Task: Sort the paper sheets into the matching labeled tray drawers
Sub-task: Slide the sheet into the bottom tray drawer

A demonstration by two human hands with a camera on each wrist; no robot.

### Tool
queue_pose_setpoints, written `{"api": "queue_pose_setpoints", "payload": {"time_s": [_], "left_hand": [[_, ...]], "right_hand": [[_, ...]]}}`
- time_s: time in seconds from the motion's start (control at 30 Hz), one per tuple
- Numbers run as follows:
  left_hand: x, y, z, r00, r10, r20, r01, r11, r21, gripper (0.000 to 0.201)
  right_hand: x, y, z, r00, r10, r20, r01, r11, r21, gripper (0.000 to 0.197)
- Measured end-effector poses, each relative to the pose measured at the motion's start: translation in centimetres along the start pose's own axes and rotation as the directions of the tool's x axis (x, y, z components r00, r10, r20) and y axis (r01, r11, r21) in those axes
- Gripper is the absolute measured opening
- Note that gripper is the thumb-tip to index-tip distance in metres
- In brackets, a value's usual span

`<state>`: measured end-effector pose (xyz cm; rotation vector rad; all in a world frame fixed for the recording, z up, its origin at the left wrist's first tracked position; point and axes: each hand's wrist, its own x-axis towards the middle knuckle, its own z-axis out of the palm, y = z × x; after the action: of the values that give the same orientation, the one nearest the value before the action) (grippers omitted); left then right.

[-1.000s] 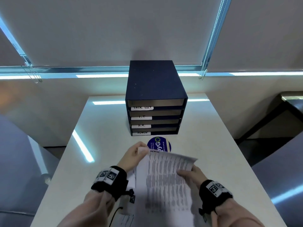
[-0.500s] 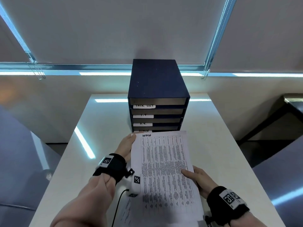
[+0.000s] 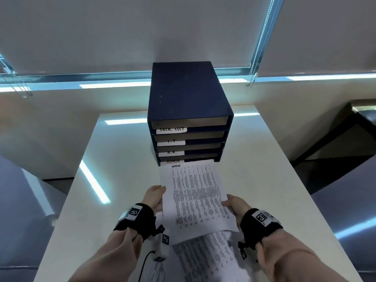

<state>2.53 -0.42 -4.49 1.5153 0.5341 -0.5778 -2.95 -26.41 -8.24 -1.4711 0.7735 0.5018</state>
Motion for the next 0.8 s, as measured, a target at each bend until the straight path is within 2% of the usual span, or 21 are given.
{"api": "queue_pose_setpoints", "payload": {"time_s": [0.1, 0.17, 0.23, 0.3, 0.4, 0.47, 0.5, 0.57, 0.63, 0.7, 0.73, 0.8], "left_hand": [[1.0, -0.5, -0.3, 0.999, -0.024, 0.037, 0.024, 0.999, -0.021, 0.035], [1.5, -0.7, -0.3, 0.996, -0.042, 0.072, 0.046, 0.997, -0.064, 0.028], [2.1, -0.8, -0.2, 0.984, -0.065, 0.165, 0.087, 0.988, -0.131, 0.032], [2.7, -0.4, 0.3, 0.975, -0.051, 0.217, 0.085, 0.985, -0.151, 0.033], [4.3, 0.1, 1.5, 0.993, 0.027, 0.118, -0.006, 0.985, -0.172, 0.024], [5.5, 0.6, 2.1, 0.997, 0.057, 0.056, -0.043, 0.972, -0.231, 0.023], [6.1, 0.7, 2.3, 0.997, 0.064, 0.031, -0.054, 0.965, -0.257, 0.022], [7.6, 1.5, 2.6, 0.998, 0.057, 0.006, -0.052, 0.949, -0.31, 0.023], [9.5, 2.8, 2.9, 0.999, 0.047, 0.019, -0.036, 0.922, -0.386, 0.031], [11.2, 4.2, 3.1, 0.997, 0.041, 0.06, -0.005, 0.861, -0.509, 0.036], [11.9, 4.7, 3.3, 0.997, 0.029, 0.065, 0.012, 0.833, -0.553, 0.03], [11.8, 5.0, 3.5, 0.997, 0.005, 0.075, 0.04, 0.812, -0.582, 0.022]], "right_hand": [[5.7, -1.3, -0.9, 0.999, -0.02, -0.025, 0.02, 1.0, -0.018, 0.06], [8.3, -2.7, -1.3, 0.999, -0.037, -0.019, 0.036, 0.999, -0.039, 0.055], [9.2, -5.1, -0.9, 0.996, -0.082, -0.034, 0.081, 0.996, -0.038, 0.052], [10.9, -6.3, -0.9, 0.994, -0.104, -0.042, 0.105, 0.994, 0.021, 0.059], [10.2, -7.2, -1.0, 0.996, -0.09, -0.012, 0.09, 0.995, 0.031, 0.058], [7.2, -8.5, -0.6, 1.0, -0.009, 0.0, 0.009, 1.0, 0.025, 0.041], [6.7, -8.7, -0.6, 0.999, 0.025, 0.04, -0.028, 0.997, 0.075, 0.028], [7.6, -8.7, -0.6, 0.996, 0.038, 0.083, -0.054, 0.979, 0.195, 0.025], [8.4, -9.7, 0.4, 0.994, 0.022, 0.111, -0.063, 0.92, 0.387, 0.012], [9.5, -10.8, 2.2, 0.995, -0.016, 0.096, -0.037, 0.848, 0.529, 0.016], [9.9, -11.3, 3.1, 0.997, -0.024, 0.074, -0.022, 0.827, 0.561, 0.022], [9.8, -11.7, 4.8, 0.996, -0.038, 0.083, -0.015, 0.83, 0.558, 0.043]]}}
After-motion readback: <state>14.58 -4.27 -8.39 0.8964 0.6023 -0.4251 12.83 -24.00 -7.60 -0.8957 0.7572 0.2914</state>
